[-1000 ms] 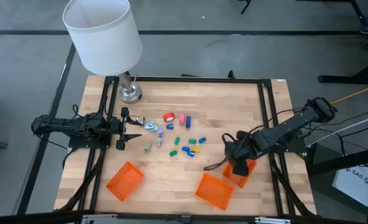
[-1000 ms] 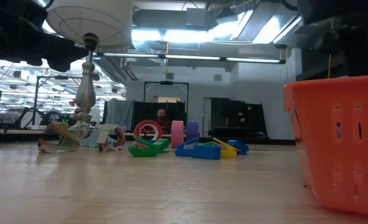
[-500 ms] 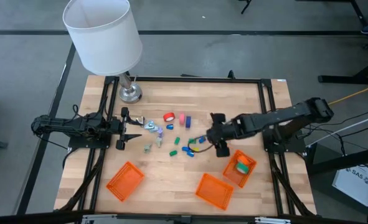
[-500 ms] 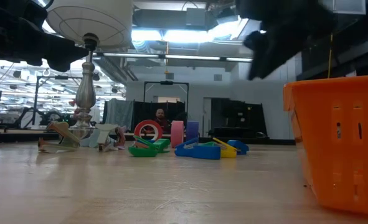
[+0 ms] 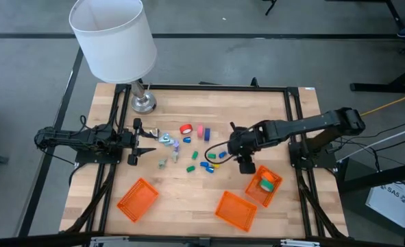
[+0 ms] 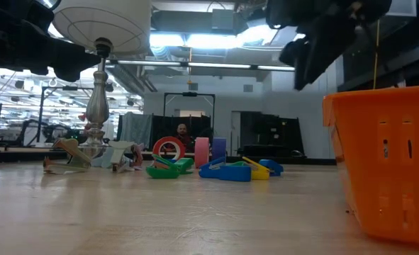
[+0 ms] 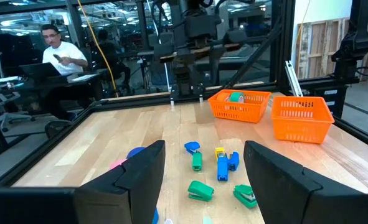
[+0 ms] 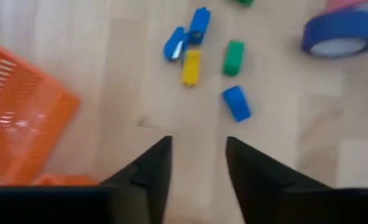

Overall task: Pick and place Stapler, Stapler remover, tape
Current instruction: Put the green tape into the right orange bin, then put the blue tape into the right orange bin

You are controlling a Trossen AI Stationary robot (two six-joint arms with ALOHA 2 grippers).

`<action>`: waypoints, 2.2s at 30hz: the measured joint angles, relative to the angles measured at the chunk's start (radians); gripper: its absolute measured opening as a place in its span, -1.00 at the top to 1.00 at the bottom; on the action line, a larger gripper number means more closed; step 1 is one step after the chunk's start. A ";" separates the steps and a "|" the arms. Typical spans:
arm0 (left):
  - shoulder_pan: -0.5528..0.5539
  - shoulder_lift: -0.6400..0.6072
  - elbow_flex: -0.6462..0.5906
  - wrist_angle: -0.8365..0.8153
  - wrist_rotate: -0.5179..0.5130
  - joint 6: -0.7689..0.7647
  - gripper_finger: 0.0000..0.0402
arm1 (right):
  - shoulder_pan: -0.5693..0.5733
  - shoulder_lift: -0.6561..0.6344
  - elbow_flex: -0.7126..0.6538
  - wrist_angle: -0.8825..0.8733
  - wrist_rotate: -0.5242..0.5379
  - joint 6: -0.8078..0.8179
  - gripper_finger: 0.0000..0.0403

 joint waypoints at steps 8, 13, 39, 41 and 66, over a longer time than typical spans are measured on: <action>0.000 0.000 0.000 0.000 0.000 0.000 -0.08 | 0.136 0.003 -0.021 -0.078 -0.185 0.322 0.95; 0.000 0.000 0.000 0.000 0.000 0.000 -0.07 | 0.230 0.003 -0.083 -0.068 -0.271 0.538 0.94; 0.000 0.000 0.000 0.000 0.000 0.000 -0.08 | 0.346 0.004 -0.322 0.011 -0.230 0.912 0.98; 0.000 0.000 0.000 0.000 0.000 0.000 -0.08 | 0.342 0.004 -0.322 -0.015 -0.212 0.922 0.97; 0.000 0.000 0.000 0.000 0.000 0.000 -0.07 | 0.115 0.002 -0.014 -0.152 -0.047 0.280 0.94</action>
